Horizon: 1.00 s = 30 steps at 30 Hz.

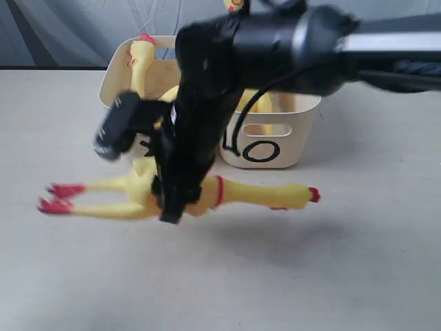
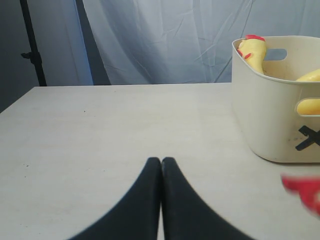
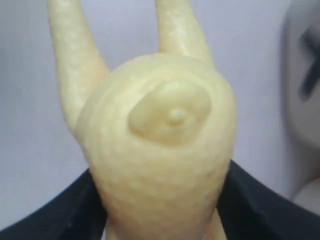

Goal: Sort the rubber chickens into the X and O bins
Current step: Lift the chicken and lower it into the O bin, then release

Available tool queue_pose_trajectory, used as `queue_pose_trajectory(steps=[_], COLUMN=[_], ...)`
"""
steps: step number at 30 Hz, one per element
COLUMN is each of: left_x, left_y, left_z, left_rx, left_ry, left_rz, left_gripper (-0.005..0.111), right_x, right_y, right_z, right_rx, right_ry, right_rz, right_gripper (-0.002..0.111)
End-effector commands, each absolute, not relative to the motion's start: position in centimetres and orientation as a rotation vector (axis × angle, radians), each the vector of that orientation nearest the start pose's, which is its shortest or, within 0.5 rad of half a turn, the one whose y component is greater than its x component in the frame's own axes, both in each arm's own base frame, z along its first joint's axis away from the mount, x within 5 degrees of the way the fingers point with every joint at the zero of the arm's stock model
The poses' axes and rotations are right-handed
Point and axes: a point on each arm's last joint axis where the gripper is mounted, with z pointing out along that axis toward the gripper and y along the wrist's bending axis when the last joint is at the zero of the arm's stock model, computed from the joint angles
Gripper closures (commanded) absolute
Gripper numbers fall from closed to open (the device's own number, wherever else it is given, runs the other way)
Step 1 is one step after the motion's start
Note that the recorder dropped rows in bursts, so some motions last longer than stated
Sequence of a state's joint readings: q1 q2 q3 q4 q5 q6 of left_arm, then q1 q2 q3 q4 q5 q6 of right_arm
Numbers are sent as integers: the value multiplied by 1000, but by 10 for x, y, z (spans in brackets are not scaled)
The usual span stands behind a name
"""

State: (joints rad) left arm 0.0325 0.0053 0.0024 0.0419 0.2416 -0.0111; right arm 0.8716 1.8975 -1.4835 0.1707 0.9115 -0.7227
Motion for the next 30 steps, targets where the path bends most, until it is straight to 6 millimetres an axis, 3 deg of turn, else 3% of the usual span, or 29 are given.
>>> queue_pose_trajectory(steps=[1, 4, 5, 8, 10, 12, 15, 16, 19, 21, 23, 24, 26, 30], left_x=[55, 55, 55, 55, 55, 55, 55, 55, 55, 55, 55, 55, 55, 55], left_y=[3, 3, 3, 3, 3, 3, 3, 3, 3, 3, 3, 3, 3, 3], left_z=[192, 192, 192, 192, 192, 192, 192, 192, 192, 192, 192, 192, 192, 192], left_rx=[-10, -10, -10, -10, -10, -10, -10, -10, -10, -10, -10, -10, -10, -10], left_ry=[1722, 1722, 1722, 1722, 1722, 1722, 1722, 1722, 1722, 1722, 1722, 1722, 1722, 1722], left_rz=[49, 49, 49, 49, 49, 49, 49, 49, 49, 49, 49, 49, 49, 49], left_gripper=[107, 107, 107, 107, 107, 107, 107, 107, 107, 107, 107, 107, 107, 107], right_x=[231, 235, 239, 254, 273, 297, 311, 319, 332, 345, 352, 354, 353, 343], right_y=[291, 258, 246, 226, 213, 201, 192, 187, 185, 188, 192, 192, 190, 184], right_z=[365, 424, 436, 440, 430, 415, 398, 380, 352, 327, 311, 307, 312, 332], right_rx=[-1524, -1253, -1174, -1088, -996, -787, -546, -411, -287, -210, -220, -205, -189, -209], right_ry=[1628, 1420, 1398, 1436, 1488, 1491, 1454, 1426, 1415, 1484, 1519, 1519, 1508, 1469], right_rz=[289, 222, 207, 175, 159, 183, 257, 267, 241, 247, 234, 230, 233, 216], right_gripper=[109, 109, 109, 109, 109, 109, 109, 109, 109, 99, 71, 43, 16, 19])
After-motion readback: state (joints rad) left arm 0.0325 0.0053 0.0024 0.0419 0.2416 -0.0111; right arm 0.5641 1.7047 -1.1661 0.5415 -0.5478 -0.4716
